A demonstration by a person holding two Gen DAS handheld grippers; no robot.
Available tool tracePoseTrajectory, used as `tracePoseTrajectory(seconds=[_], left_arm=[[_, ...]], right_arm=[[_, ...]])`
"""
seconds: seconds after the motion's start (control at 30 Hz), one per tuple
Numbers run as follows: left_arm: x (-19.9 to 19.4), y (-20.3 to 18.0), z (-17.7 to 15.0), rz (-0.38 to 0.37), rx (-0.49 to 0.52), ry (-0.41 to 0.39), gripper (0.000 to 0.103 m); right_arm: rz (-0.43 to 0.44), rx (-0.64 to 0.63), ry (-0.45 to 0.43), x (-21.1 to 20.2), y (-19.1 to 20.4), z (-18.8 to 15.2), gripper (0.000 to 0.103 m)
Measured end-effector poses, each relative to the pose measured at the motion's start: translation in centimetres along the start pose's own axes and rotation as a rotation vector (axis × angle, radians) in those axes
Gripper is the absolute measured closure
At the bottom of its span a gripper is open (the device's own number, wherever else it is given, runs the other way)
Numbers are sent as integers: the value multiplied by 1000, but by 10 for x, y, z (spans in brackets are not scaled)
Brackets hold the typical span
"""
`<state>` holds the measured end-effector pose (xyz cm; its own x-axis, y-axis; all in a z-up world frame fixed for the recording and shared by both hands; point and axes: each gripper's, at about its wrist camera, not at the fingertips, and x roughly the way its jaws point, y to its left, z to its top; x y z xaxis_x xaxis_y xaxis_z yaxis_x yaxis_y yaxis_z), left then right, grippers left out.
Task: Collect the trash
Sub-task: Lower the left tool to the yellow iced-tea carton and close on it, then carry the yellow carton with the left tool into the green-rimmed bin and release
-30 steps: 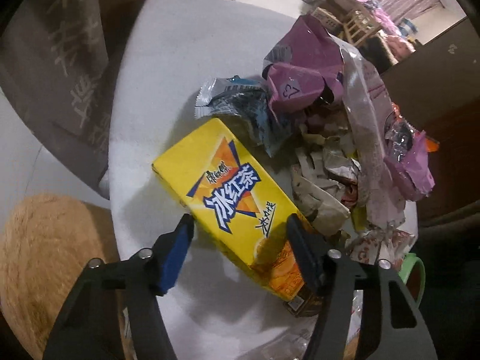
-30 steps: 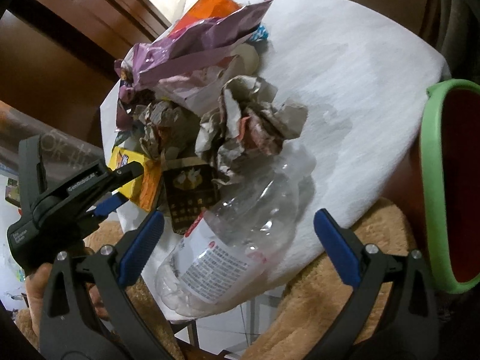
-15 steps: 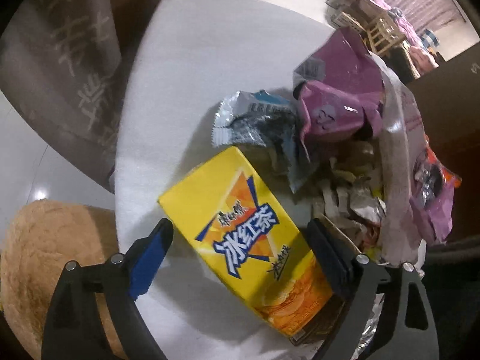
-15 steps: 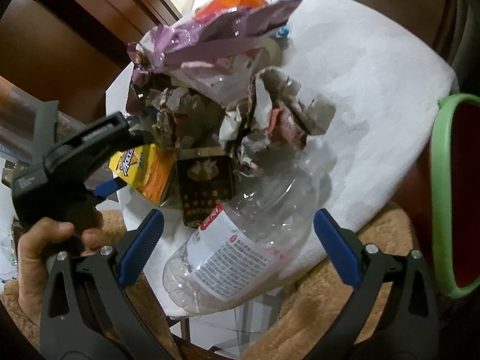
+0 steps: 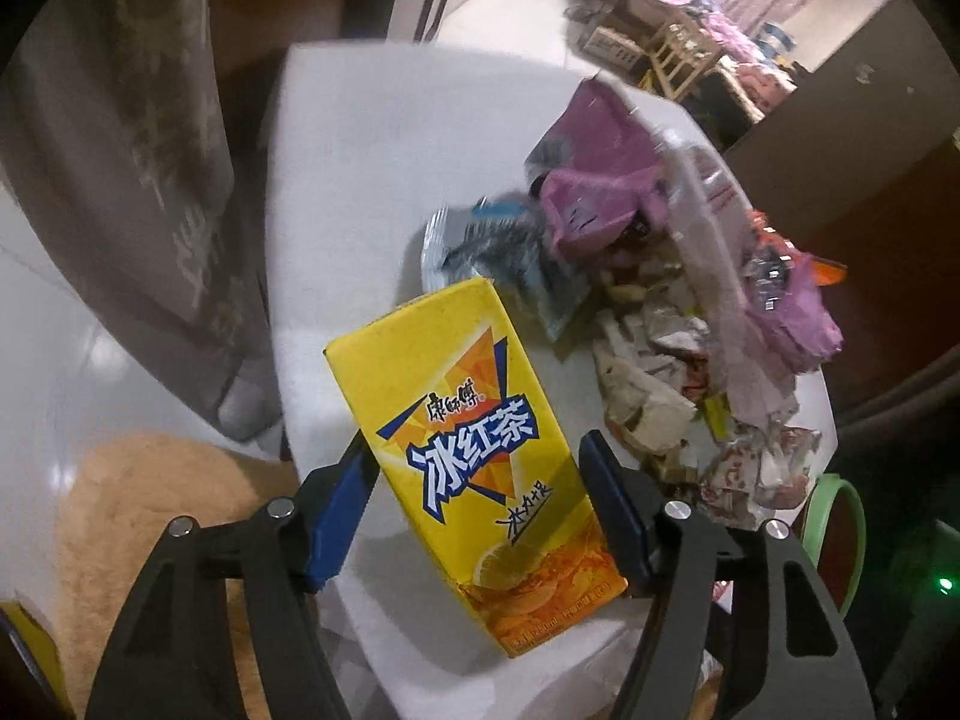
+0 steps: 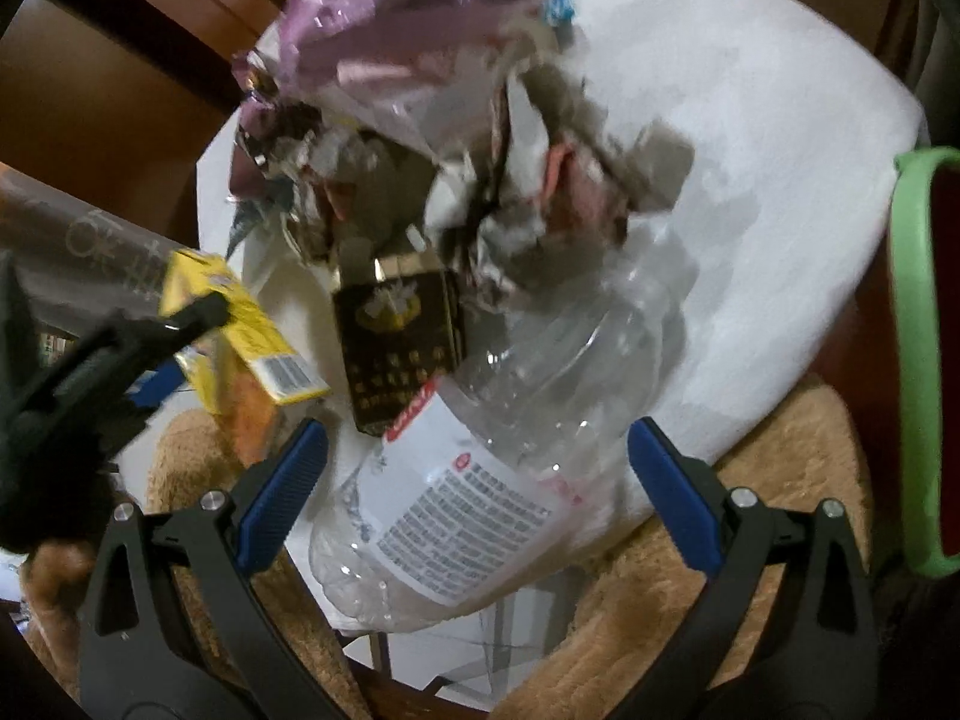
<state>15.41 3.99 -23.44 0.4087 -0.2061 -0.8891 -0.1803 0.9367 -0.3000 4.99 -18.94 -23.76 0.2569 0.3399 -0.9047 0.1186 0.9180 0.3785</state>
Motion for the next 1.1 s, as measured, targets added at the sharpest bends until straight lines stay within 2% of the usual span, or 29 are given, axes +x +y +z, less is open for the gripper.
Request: tracePoseTrajectory(seconds=[0.07, 0.17, 0.33, 0.5, 0.57, 0.7, 0.93, 1.1], left_arm=[[-15, -4, -2, 11, 48, -48, 38], [-38, -10, -8, 23, 107, -113, 38], [-76, -10, -27, 24, 181, -195, 39], [-107, -24, -31, 11, 233, -293, 39], [-117, -26, -34, 0, 244, -323, 39], [-135, -39, -37, -23, 272, -374, 39], [-157, -68, -45, -69, 321, -432, 39], [-158, -100, -57, -154, 380, -421, 39]], right_arm=[[2, 2, -11, 3, -1, -1, 4], [18, 9, -29, 3, -5, 0, 22], [123, 44, -33, -6, -17, 2, 34], [169, 37, -113, -43, -24, 2, 34], [199, 58, -155, -62, -29, 2, 34], [206, 50, -264, -99, -32, -1, 34], [204, 47, -434, -146, -44, 6, 34], [170, 109, -519, -176, -87, 8, 34]])
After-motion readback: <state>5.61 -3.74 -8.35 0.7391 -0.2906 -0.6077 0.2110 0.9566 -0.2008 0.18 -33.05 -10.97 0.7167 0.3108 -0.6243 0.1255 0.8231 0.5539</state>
